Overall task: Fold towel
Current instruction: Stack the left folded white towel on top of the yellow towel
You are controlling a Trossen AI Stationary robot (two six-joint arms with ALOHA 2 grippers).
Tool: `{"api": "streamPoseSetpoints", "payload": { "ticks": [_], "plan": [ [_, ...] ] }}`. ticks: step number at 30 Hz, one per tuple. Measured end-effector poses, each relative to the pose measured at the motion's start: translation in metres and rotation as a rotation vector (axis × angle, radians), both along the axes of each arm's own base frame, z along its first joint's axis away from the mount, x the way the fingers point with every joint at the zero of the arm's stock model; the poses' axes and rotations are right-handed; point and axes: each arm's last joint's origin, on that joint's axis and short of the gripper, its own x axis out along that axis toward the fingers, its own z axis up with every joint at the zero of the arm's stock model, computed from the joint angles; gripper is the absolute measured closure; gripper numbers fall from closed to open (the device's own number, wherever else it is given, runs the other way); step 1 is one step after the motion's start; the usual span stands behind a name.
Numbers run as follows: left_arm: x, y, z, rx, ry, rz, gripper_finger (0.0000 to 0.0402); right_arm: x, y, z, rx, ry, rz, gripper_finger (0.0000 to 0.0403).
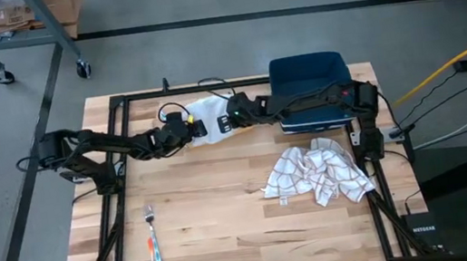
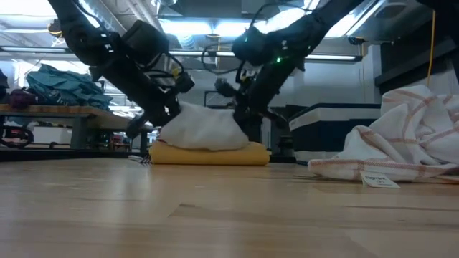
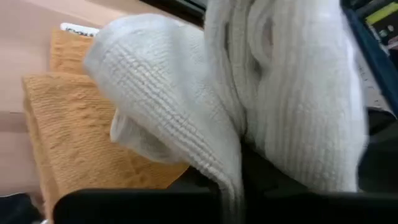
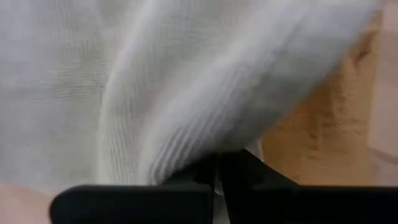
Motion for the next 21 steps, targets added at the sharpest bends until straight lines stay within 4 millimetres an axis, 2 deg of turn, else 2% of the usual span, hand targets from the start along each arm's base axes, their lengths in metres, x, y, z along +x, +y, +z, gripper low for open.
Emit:
{"api": "streamPoseSetpoints", "payload": {
  "ticks": [7, 13, 17, 21],
  "plan": [
    [-0.008, 0.006, -0.008, 0.017, 0.142, -0.003, 0.0380, 0.003, -0.001, -0.022, 0.017, 0.054, 0.002, 0.0367],
    [-0.015, 0.009, -0.014, -0.008, 0.223, 0.019, 0.0328, 0.003, 0.000, -0.025, 0.039, 0.064, 0.034, 0.0312],
    [-0.014, 0.009, -0.010, -0.028, 0.188, -0.003, 0.0291, 0.004, 0.001, -0.025, 0.051, 0.067, 0.099, 0.0269],
    [-0.016, 0.007, 0.002, -0.020, 0.134, -0.027, 0.0278, 0.005, 0.002, -0.022, 0.087, 0.059, 0.133, 0.0244]
  ]
}}
